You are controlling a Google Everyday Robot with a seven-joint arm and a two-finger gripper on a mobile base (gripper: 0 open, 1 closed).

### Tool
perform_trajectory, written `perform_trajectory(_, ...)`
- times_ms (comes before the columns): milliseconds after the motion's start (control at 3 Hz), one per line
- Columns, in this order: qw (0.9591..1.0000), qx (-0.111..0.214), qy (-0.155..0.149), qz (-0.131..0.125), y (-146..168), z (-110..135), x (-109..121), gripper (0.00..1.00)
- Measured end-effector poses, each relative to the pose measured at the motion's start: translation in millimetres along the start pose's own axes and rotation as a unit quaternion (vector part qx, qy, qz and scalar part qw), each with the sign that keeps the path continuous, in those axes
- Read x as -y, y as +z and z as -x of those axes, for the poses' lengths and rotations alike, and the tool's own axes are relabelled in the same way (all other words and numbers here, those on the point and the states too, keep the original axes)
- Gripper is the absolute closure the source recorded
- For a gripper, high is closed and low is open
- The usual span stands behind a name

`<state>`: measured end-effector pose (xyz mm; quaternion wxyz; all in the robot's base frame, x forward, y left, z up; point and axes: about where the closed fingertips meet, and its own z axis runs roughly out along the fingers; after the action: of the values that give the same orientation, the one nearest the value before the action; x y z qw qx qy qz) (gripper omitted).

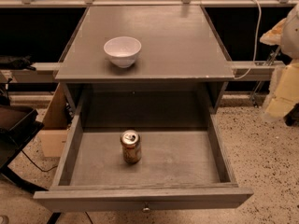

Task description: Pick orange can from top drawer and place on counter

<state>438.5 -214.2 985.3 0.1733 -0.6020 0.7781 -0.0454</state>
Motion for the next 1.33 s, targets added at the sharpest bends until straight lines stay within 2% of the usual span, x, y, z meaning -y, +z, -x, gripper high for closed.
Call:
perform_trajectory(333,1.0,0.0,0.0,0.0,-0.1,0.0,0.0,0.0)
perform_trajectory(667,0.9998,0.018,-0.004,-0.004,-0.8,4.9,-0.2,0.0)
perform_trajectory(1000,0.9952,0.093,0.001,0.029,46.9,19.8,-9.0,0.0)
perform_trajectory(1333,0.9705,0.233,-0.013,0.06,120.6,61.7,-30.7,0.0)
